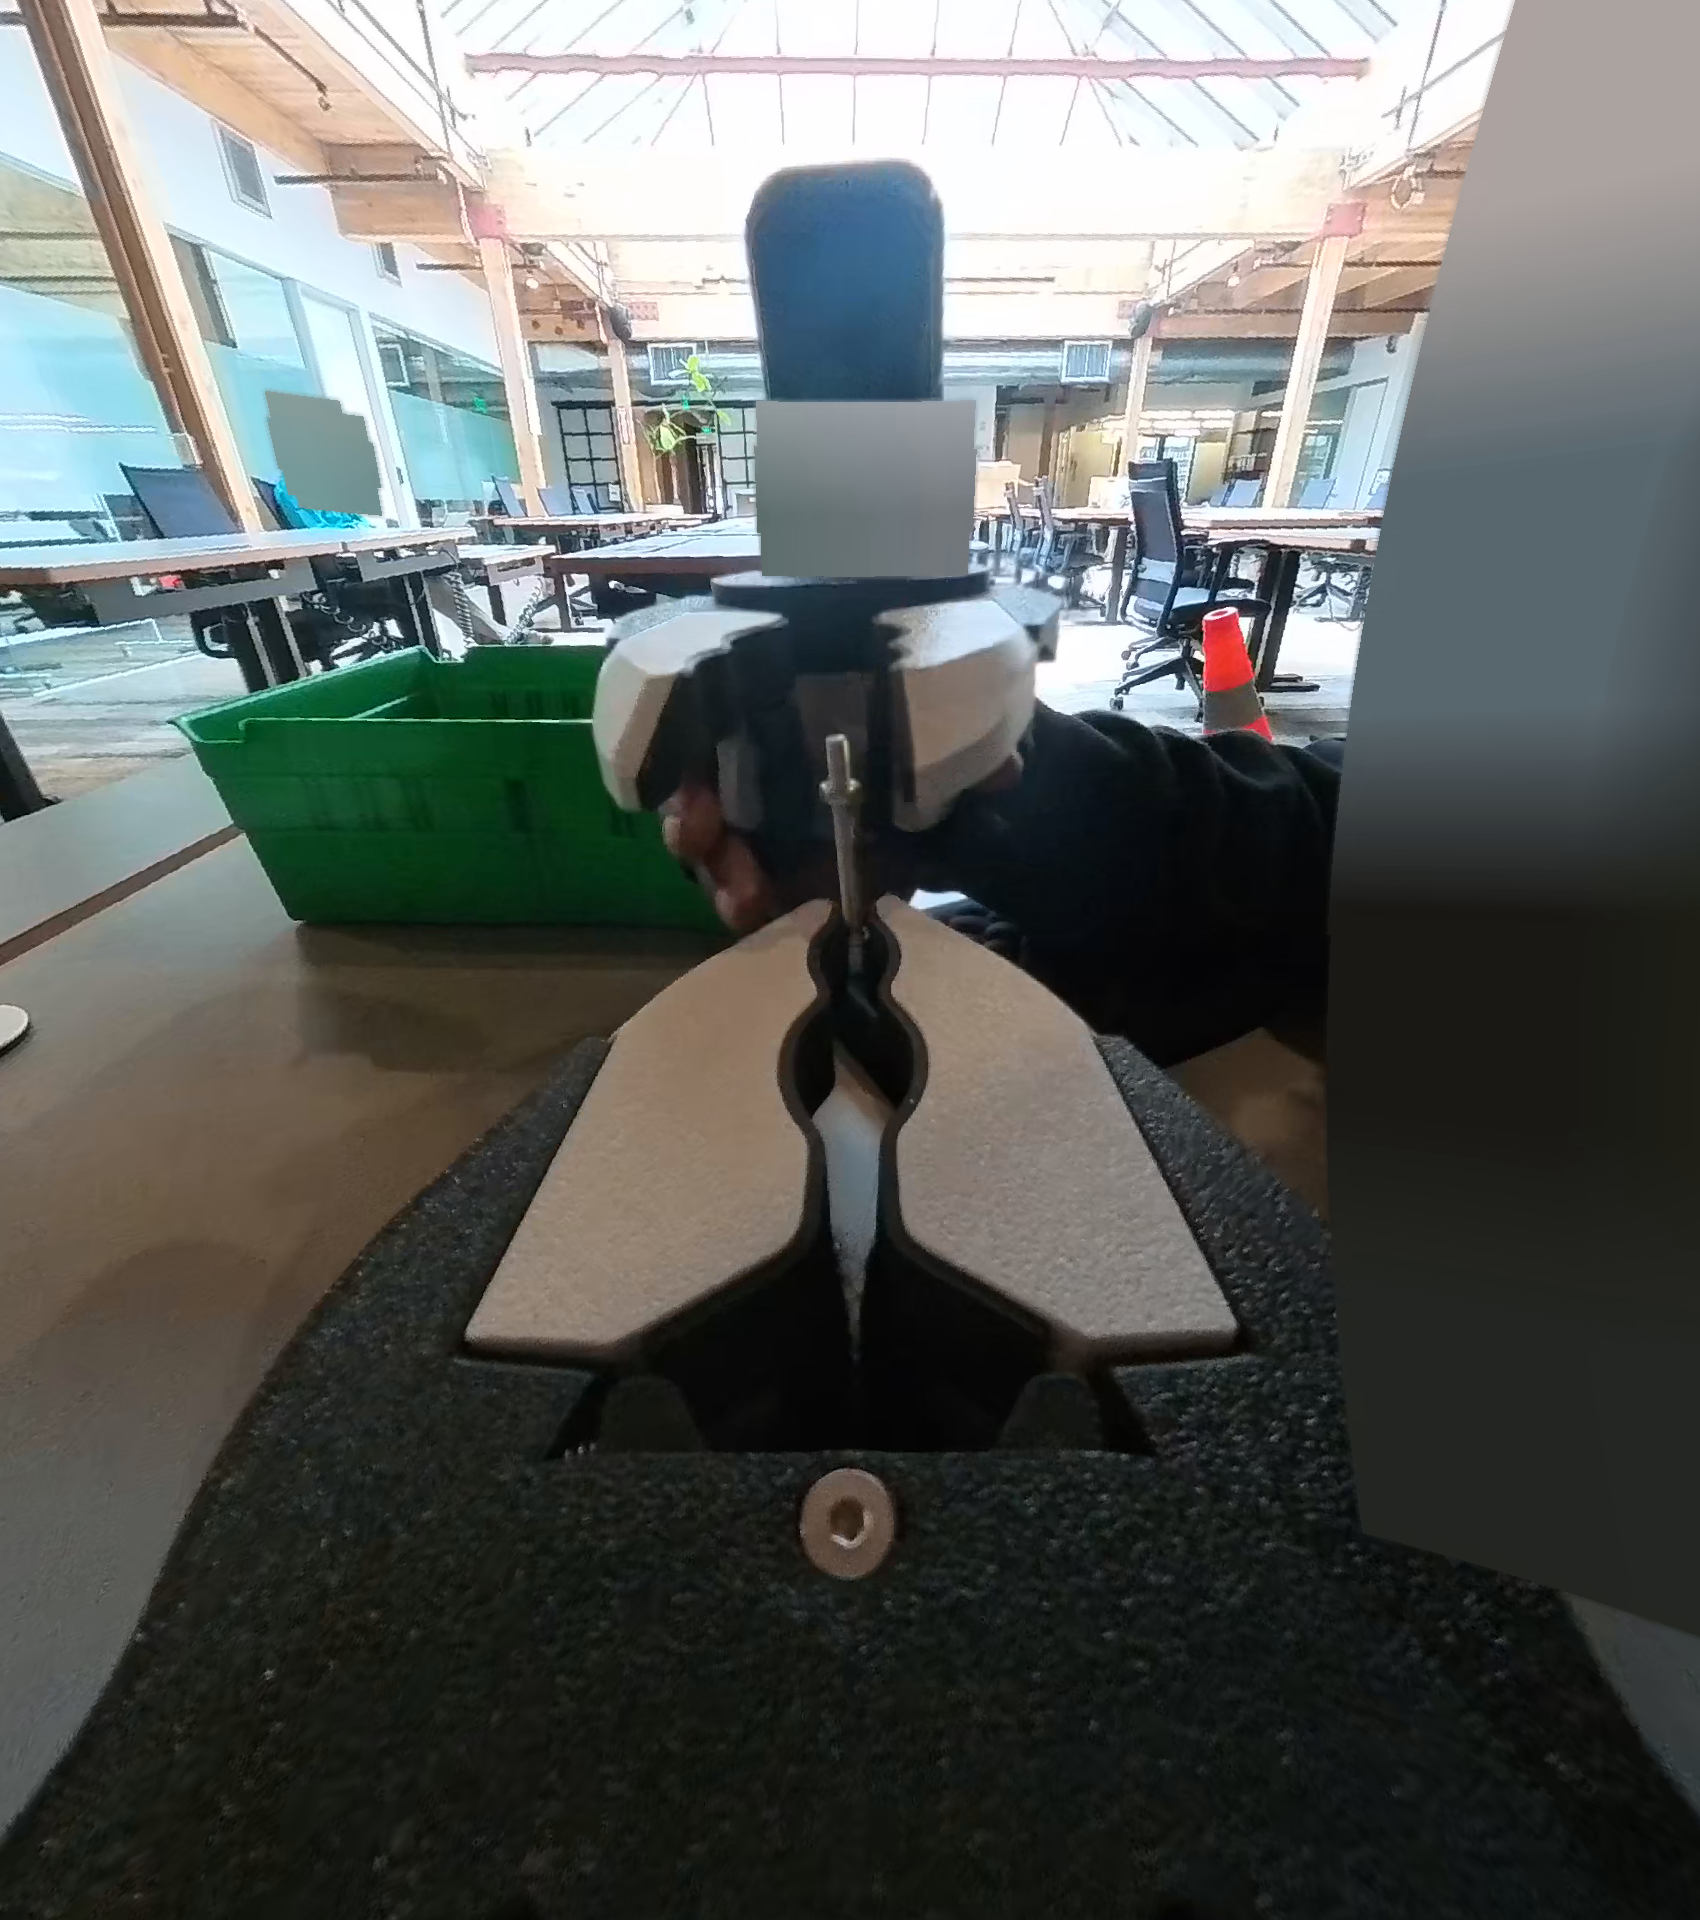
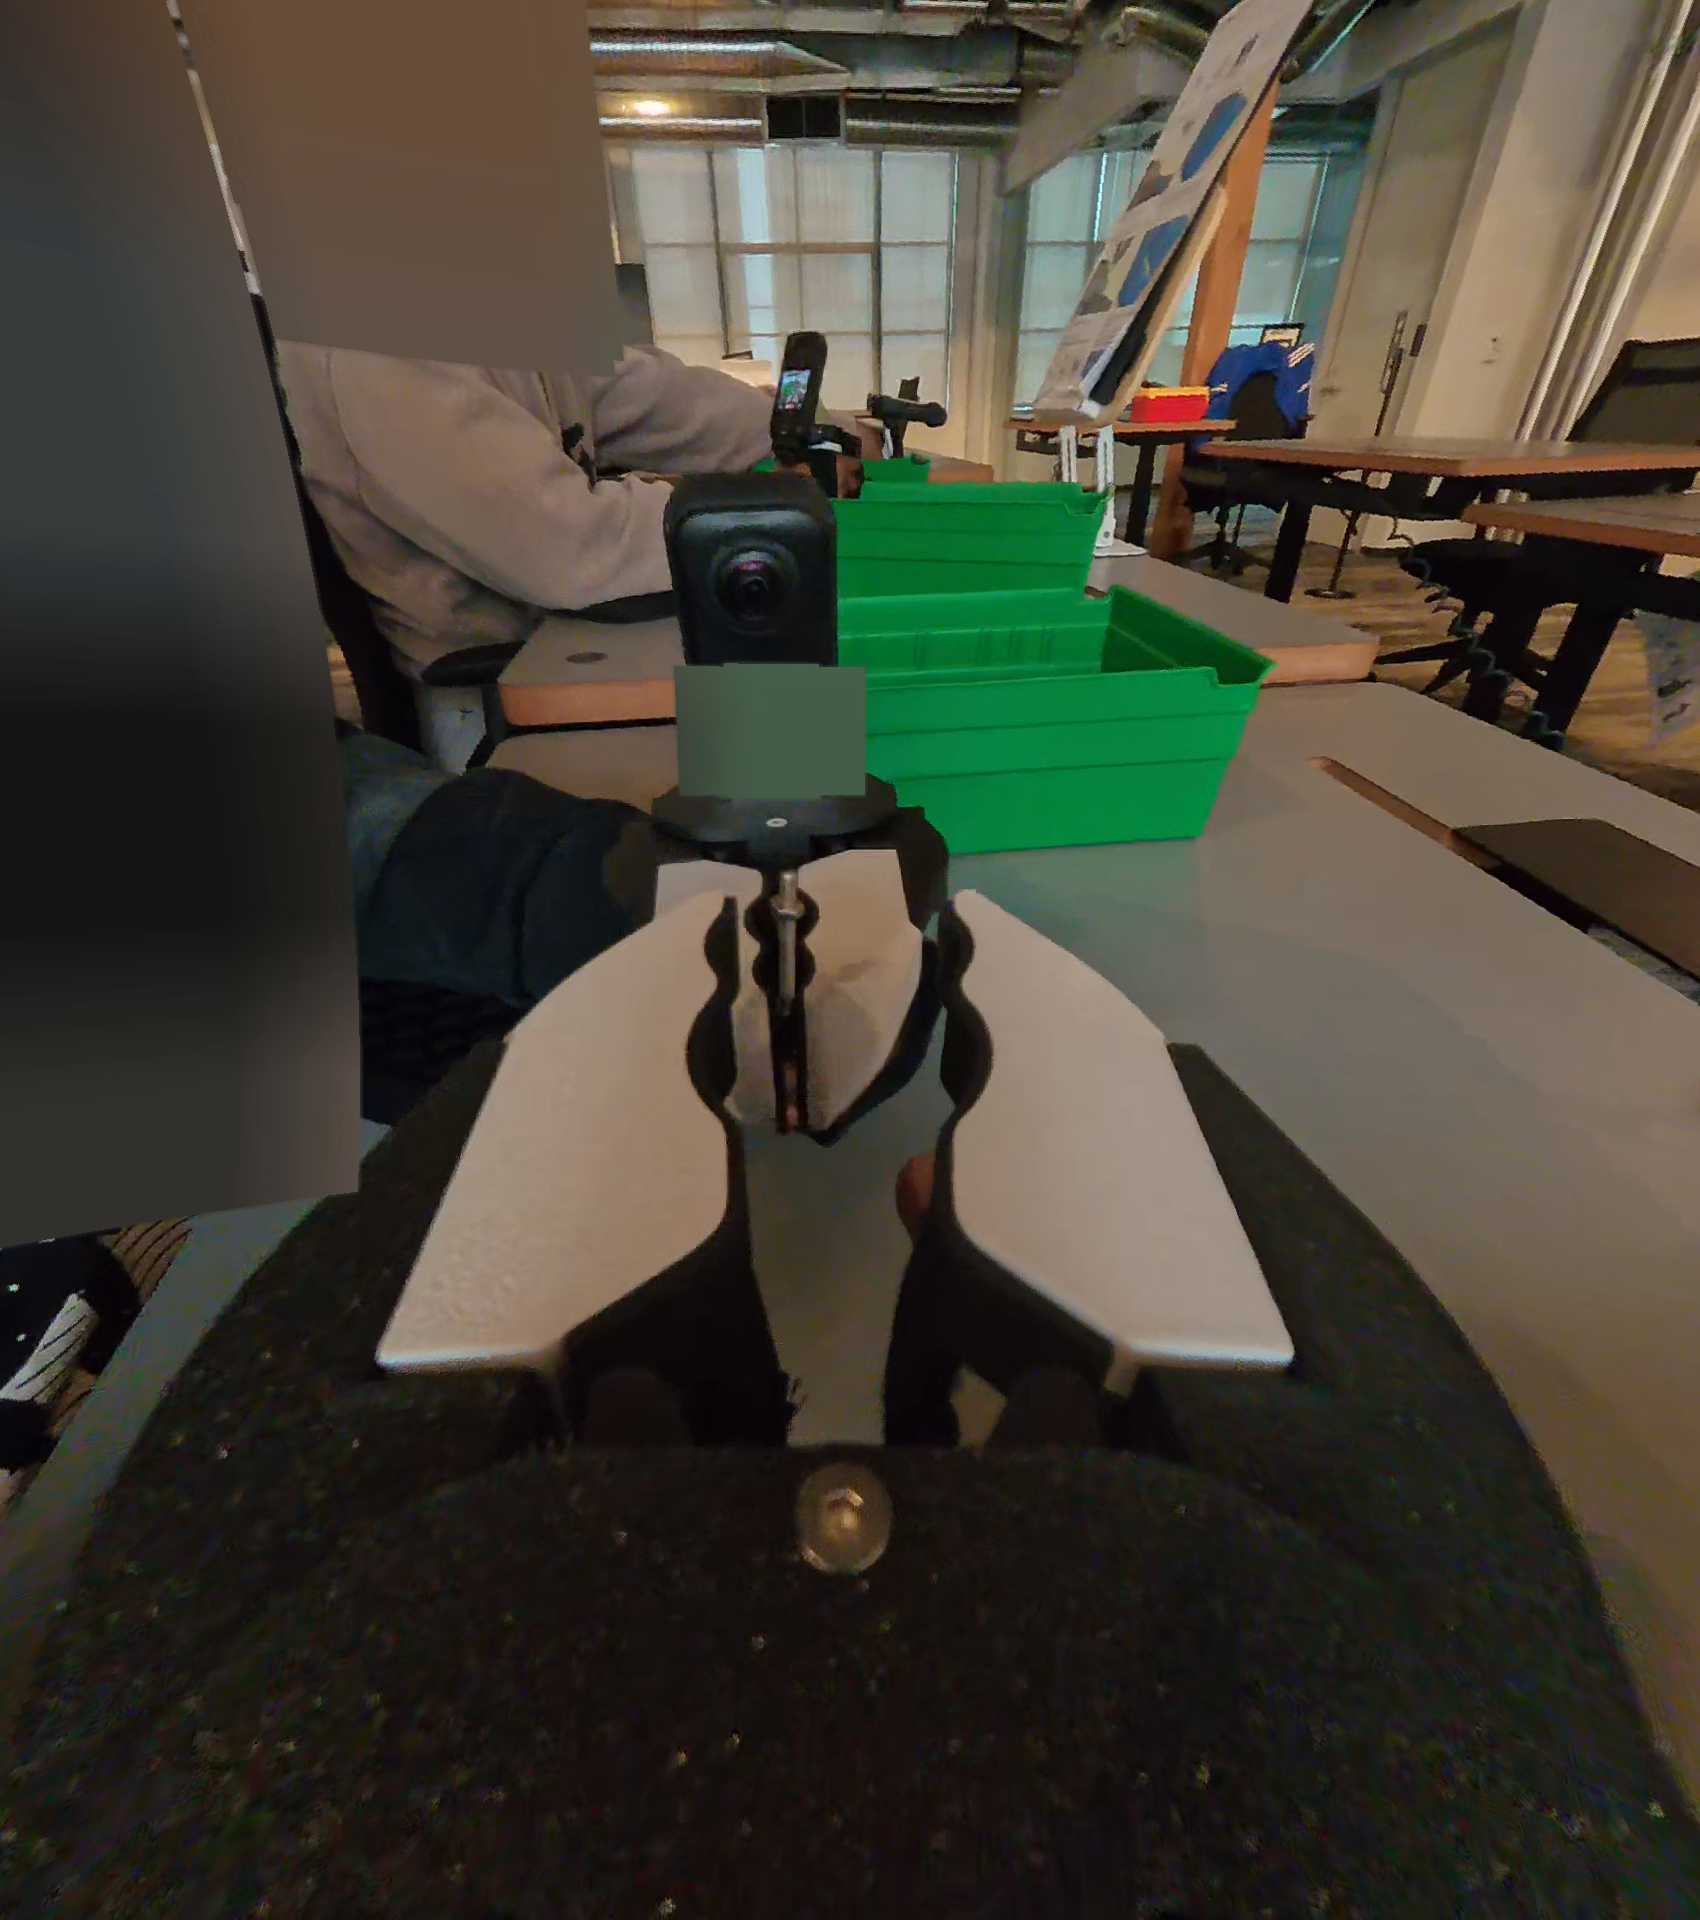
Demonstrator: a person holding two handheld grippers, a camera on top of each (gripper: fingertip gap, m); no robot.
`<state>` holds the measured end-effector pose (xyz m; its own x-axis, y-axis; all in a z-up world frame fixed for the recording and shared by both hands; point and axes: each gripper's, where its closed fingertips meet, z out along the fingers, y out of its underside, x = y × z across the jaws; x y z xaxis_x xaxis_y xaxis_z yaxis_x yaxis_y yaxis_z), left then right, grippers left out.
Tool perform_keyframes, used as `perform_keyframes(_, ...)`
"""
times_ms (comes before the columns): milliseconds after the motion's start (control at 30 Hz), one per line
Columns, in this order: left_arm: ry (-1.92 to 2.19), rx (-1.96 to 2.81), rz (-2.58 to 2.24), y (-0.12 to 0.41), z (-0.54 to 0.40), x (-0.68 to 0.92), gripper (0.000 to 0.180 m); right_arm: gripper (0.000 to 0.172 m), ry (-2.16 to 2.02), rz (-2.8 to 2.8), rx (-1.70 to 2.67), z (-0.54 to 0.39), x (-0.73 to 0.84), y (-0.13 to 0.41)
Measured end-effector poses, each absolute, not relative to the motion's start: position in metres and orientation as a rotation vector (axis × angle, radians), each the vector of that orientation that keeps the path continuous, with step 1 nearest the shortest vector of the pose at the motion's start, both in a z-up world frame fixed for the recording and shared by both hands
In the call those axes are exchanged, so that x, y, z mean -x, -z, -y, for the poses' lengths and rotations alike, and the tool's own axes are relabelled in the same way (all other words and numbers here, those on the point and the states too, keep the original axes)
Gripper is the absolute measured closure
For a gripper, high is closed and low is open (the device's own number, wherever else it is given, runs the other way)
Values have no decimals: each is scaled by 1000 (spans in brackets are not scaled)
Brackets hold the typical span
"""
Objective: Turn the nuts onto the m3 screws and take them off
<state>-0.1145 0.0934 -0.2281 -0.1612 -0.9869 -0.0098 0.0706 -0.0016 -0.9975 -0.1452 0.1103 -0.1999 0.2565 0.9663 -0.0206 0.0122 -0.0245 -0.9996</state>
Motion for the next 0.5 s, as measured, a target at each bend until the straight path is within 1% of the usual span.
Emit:
perform_keyframes(333,1375,1058,-1271,225,-91,115,179,135,-996,976,1360,-118,141,199)
perform_keyframes(400,1380,1055,-1258,223,-93,117,179,138,-992,964,1357,-120,135,197)
perform_keyframes(500,1377,1056,-1255,223,-93,117,179,138,-1024,970,1339,-116,133,195)
